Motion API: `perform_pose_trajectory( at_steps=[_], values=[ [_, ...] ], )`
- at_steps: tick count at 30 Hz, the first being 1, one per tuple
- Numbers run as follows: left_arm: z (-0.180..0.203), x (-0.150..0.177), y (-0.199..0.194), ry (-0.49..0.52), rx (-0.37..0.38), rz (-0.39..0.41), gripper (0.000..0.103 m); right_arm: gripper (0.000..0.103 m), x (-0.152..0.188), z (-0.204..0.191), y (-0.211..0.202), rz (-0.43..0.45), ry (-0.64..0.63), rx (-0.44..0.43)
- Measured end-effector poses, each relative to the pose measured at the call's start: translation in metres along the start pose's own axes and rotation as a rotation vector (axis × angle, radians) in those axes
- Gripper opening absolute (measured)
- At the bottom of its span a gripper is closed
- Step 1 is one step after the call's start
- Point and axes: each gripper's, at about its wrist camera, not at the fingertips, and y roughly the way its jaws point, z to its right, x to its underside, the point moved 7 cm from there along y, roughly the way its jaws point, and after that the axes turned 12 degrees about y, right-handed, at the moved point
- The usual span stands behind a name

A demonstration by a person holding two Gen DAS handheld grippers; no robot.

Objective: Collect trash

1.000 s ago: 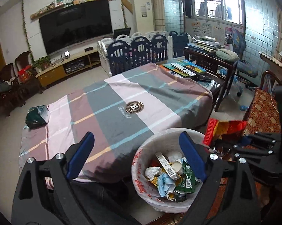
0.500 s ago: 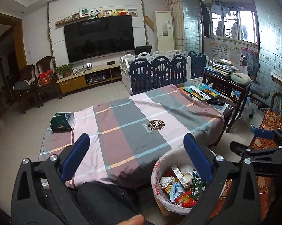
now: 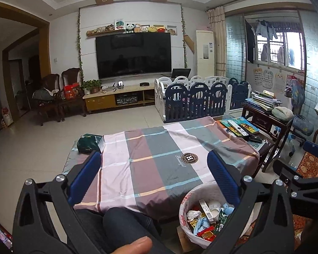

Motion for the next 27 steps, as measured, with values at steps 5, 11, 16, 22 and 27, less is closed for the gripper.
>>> perform_pose_trajectory(
  at_steps=[5,11,16,22,27],
  values=[
    [-0.0033,0.0024,0.0013,0.001,-0.007,-0.019,0.1,0.1,-0.0027,-0.0003,-0.0015,0.004,0.018,-0.002],
    [-0.0037,0.0044,0.0018,0.01,-0.008,-0.028,0.1,0.1,-0.0015,-0.001,-0.0001,-0.002,0.021,0.002],
    [-0.003,0.0044,0.0036,0.016,-0.01,-0.034,0.1,0.1,0.0004,-0.0005,0.0012,-0.007,0.019,0.005],
    [-0.0034,0.0045,0.0034,0.017,-0.011,-0.036,0.1,0.1,0.0019,0.0001,0.0023,-0.013,0.02,0.007],
    [-0.0043,0.0051,0.003,0.017,-0.008,-0.037,0.1,0.1,0.0032,0.0004,0.0045,-0.018,0.021,0.007]
  ],
)
